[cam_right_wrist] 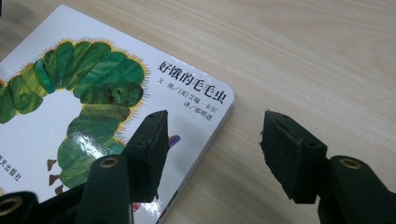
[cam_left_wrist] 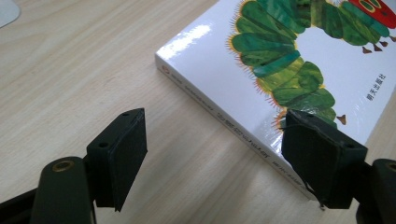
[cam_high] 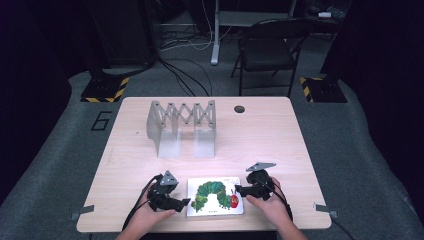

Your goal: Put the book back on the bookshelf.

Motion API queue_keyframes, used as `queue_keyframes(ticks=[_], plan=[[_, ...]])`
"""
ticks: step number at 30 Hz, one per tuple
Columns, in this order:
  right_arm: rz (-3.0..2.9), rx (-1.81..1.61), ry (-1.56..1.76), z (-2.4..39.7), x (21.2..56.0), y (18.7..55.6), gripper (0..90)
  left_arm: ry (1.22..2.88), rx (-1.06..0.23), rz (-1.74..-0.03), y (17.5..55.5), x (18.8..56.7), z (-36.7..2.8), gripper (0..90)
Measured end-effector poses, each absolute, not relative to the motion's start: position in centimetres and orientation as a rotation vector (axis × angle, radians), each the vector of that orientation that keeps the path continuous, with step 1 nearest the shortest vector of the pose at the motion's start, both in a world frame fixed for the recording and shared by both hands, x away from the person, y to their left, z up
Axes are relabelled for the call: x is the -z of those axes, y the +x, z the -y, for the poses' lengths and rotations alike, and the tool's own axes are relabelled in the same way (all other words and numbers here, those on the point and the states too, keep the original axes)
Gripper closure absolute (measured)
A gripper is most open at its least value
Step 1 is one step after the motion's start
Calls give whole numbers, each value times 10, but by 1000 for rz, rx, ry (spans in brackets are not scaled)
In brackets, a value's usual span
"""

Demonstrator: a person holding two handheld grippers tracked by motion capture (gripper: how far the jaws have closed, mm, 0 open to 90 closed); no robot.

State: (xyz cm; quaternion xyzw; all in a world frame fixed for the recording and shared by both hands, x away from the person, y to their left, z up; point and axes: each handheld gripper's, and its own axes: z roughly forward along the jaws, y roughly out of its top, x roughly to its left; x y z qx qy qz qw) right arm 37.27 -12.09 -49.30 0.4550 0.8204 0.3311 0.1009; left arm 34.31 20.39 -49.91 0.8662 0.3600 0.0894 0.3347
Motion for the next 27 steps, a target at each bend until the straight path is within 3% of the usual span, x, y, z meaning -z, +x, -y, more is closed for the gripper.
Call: queue_keyframes(ticks=[27], plan=[[-2529, -939, 1291, 107, 502, 370, 410, 2296, -191, -835, 328, 508, -180, 140]])
